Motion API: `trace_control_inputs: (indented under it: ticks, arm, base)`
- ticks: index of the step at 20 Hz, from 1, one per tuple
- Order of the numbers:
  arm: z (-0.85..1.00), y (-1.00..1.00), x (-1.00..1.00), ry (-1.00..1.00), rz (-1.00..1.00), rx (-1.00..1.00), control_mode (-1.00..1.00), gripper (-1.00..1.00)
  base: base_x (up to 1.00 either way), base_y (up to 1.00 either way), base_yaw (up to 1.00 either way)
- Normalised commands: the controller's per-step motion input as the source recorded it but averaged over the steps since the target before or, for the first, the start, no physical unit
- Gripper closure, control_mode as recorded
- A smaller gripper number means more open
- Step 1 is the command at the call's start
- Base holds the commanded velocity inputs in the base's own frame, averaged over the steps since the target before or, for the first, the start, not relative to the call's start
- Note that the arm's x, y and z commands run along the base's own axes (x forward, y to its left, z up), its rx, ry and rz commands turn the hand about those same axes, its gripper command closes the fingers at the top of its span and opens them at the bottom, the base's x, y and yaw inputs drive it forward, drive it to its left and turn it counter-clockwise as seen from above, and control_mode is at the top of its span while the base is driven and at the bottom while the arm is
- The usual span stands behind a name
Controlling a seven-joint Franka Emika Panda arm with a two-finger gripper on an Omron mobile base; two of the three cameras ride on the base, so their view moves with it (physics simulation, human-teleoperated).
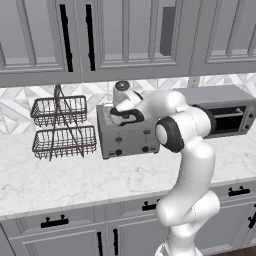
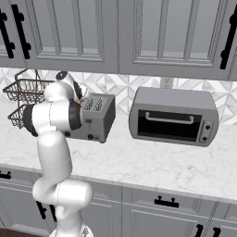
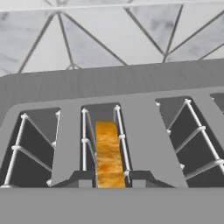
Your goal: Start the toaster. Once the lever pops up, take the bread to the plate on the dining counter.
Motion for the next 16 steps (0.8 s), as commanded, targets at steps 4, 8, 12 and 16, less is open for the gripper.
trace_control_inputs:
  ticks: [4, 8, 12, 16]
  arm:
    - [-0.13, 0.0, -0.09, -0.14, 0.03, 0.0, -1.0, 1.0]
    - [0.0, 0.01, -0.04, -0.14, 0.04, 0.0, -1.0, 1.0]
    - [0.21, 0.01, -0.01, -0.11, 0.04, 0.0, -1.0, 1.0]
    - [0.11, 0.12, -0.28, -0.15, 0.04, 0.0, -1.0, 1.0]
  base:
    - [0.0, 0.0, 0.0]
    - [0.0, 0.0, 0.0]
    - [0.0, 0.0, 0.0]
    - [0.0, 0.0, 0.0]
